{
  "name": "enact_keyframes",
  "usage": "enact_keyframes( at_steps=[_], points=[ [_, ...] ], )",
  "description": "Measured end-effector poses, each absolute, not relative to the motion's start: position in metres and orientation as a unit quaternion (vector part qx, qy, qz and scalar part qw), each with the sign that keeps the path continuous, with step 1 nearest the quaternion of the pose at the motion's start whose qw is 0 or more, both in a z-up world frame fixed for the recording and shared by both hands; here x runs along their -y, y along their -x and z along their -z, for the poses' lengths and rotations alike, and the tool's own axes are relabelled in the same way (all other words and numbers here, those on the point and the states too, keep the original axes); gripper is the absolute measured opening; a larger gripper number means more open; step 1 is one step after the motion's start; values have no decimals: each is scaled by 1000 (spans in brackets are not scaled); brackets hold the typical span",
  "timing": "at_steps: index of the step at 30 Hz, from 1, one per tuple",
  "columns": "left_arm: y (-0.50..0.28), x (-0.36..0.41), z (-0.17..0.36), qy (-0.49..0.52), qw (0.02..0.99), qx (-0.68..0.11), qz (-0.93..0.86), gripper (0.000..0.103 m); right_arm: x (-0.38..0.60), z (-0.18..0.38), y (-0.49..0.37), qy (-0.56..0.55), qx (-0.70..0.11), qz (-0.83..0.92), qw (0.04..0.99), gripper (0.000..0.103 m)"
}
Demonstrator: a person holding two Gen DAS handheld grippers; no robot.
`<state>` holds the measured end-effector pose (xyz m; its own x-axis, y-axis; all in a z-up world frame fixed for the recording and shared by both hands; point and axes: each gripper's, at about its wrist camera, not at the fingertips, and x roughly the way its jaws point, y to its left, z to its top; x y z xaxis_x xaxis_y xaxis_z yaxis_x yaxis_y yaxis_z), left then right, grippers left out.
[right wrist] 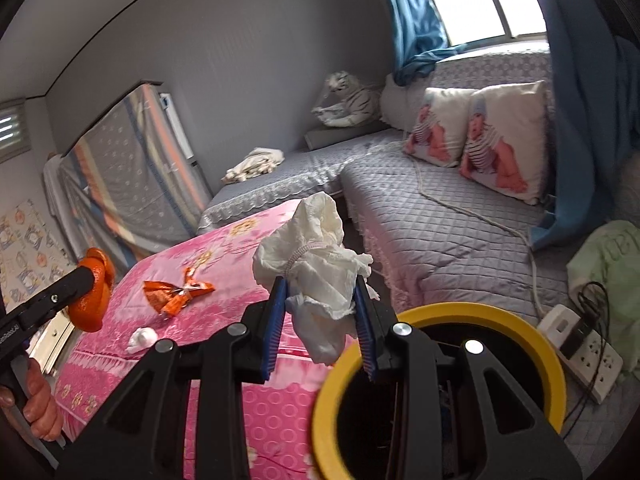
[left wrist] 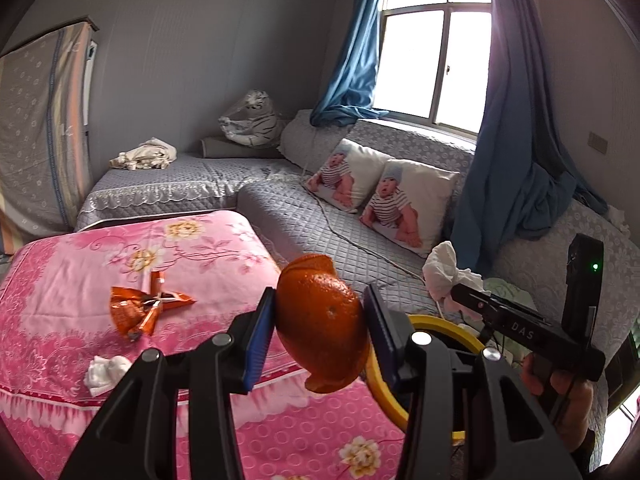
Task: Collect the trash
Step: 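Carry the orange peel in left tool while right tool carries the white tissue to the yellow bin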
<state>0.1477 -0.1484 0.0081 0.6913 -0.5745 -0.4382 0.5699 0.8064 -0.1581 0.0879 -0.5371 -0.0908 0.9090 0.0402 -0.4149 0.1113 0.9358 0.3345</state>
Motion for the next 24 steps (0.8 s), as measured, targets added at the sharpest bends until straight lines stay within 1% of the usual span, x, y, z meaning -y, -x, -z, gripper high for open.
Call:
enact_keyframes(
  at_steps=[12,24],
  points=[
    [-142,216,8,-32,895,-258,362,42,586,120,-66,-212,-217,86,949,31],
    [-139,278,37,-68,872,-278,397,43,619,155,-51,-227,-246,128,934,32]
  ],
)
